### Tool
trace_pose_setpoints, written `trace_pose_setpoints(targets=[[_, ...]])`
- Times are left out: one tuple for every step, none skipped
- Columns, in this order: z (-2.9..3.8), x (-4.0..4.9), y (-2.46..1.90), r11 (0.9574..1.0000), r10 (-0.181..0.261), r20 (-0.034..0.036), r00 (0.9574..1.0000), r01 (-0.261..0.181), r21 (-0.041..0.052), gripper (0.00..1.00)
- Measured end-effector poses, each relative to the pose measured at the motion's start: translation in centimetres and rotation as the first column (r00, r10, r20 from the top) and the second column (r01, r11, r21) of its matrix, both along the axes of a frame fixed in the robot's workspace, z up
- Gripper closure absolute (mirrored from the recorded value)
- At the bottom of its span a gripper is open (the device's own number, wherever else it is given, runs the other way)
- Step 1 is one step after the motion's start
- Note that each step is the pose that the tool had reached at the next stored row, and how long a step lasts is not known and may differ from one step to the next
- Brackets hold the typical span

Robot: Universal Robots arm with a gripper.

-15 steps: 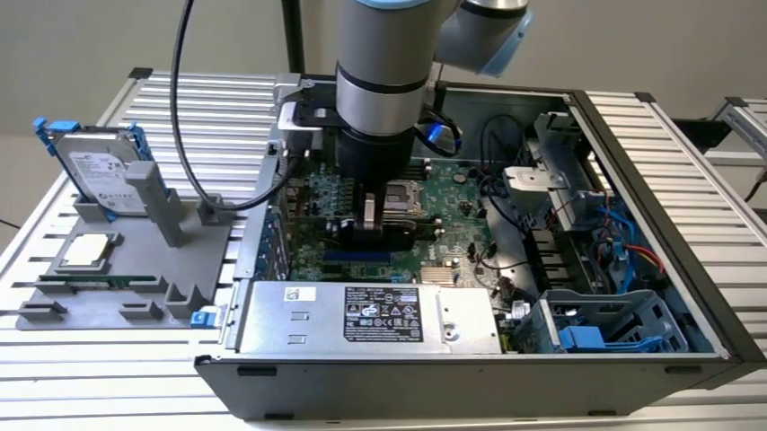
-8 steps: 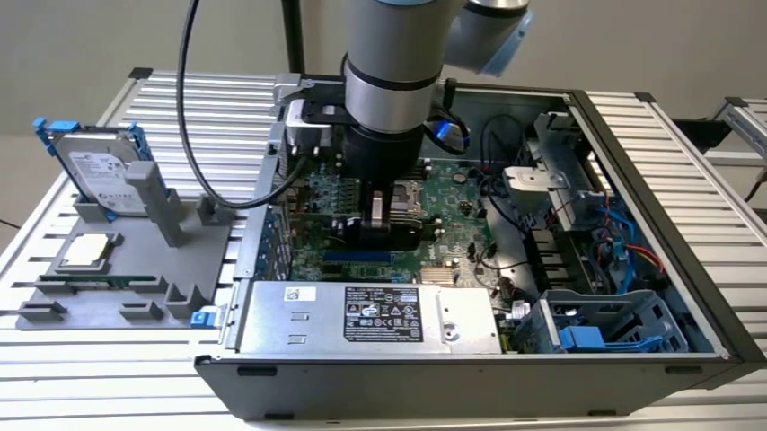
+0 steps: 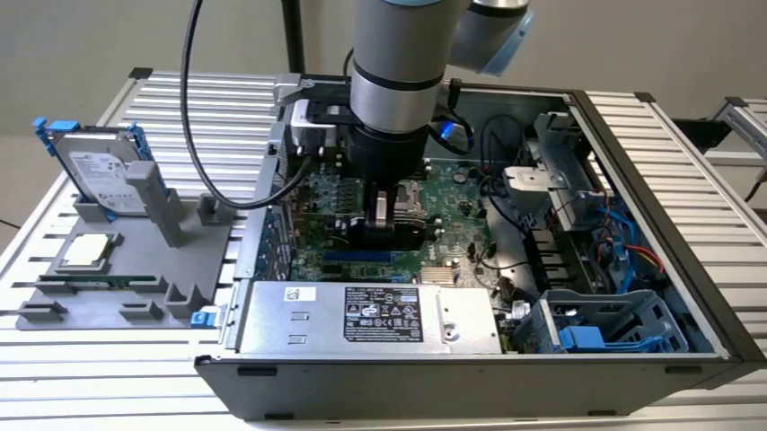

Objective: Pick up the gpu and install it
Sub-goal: 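Insert the gpu into the slot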

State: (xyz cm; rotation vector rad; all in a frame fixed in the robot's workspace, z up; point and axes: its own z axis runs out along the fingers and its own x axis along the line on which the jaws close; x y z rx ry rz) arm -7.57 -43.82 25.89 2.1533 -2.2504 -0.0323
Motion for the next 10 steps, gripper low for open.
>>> trace_pose_setpoints(targets=[[-0.01, -0.12, 0.00, 1.0000, 0.000, 0.0001, 1.0000, 0.000, 0.0001, 1.00], [-0.03, -0.22, 0.00, 1.0000, 0.000, 0.0001, 1.0000, 0.000, 0.0000, 1.00], [-0.05, -0.26, -0.01, 1.0000, 0.000, 0.0000, 1.0000, 0.000, 0.0000, 1.00], [-0.07, -0.29, -0.03, 1.0000, 0.000, 0.0000, 1.0000, 0.000, -0.0001, 1.00], [-0.08, -0.31, -0.07, 1.0000, 0.000, 0.0000, 1.0000, 0.000, -0.0002, 1.00], [-0.11, -0.32, -0.09, 1.0000, 0.000, 0.0000, 1.0000, 0.000, -0.0001, 1.00], [-0.15, -0.36, -0.10, 1.0000, 0.000, 0.0001, 1.0000, 0.000, 0.0000, 1.00], [-0.17, -0.41, -0.11, 1.0000, 0.000, 0.0000, 1.0000, 0.000, 0.0000, 1.00], [-0.20, -0.48, -0.11, 1.0000, 0.000, 0.0000, 1.0000, 0.000, 0.0000, 1.00], [-0.24, -0.54, -0.11, 1.0000, 0.000, 0.0000, 1.0000, 0.000, -0.0001, 1.00]])
